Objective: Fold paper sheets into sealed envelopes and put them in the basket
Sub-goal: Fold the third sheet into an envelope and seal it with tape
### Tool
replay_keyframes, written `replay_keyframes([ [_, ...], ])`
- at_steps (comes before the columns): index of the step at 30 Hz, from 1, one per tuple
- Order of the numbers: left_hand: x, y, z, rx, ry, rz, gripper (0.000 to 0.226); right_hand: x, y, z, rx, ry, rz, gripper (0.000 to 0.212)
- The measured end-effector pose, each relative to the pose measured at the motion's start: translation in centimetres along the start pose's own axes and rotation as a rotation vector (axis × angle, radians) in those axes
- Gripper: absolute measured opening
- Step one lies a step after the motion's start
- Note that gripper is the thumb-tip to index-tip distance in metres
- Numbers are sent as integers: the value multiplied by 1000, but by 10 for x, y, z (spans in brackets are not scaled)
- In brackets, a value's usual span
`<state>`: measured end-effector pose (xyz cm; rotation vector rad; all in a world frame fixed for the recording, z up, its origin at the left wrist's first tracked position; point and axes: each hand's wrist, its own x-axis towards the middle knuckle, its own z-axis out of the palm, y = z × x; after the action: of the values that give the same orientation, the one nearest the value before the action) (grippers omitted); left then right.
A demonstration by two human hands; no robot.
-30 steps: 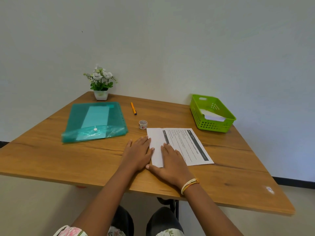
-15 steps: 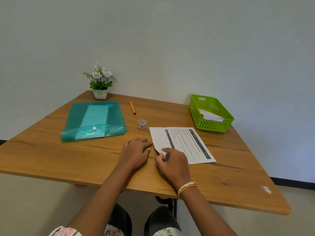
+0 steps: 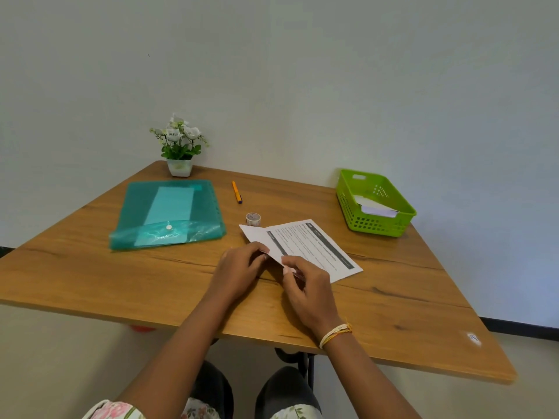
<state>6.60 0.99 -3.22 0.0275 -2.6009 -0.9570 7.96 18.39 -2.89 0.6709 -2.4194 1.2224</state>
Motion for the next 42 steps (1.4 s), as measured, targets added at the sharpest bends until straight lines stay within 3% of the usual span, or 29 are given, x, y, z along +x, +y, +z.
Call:
replay_keyframes([
  [5, 0, 2, -3, -35, 69, 12, 29, 1, 4, 5, -213, 17, -24, 32],
  [9, -3, 6, 0, 41, -16, 57, 75, 4, 7, 3, -76, 129, 106, 36],
  [11, -2, 8, 3, 142, -106, 77, 84, 4, 7, 4, -81, 157, 161, 44],
  [14, 0, 5, 5, 249, -199, 105, 73, 5, 8, 5, -177, 166, 242, 52],
  [19, 3, 4, 6, 385, -324, 136, 47, 6, 16, 7, -299, 114, 347, 45],
  [27, 1, 4, 6, 381, -278, 97, 51, 8, 16, 9, -605, 65, 349, 36],
  [30, 2, 3, 7, 397, -294, 84, 54, 7, 11, 10, -590, 55, 213, 40],
  [34, 1, 1, 9, 400, -284, 82, 55, 5, 11, 13, -492, -195, -1, 47],
  [37, 2, -1, 12, 411, -247, 51, 57, 6, 15, 13, -473, -284, 45, 51],
  [42, 3, -3, 14, 412, -235, 31, 56, 2, 13, 15, -448, -260, 107, 56],
])
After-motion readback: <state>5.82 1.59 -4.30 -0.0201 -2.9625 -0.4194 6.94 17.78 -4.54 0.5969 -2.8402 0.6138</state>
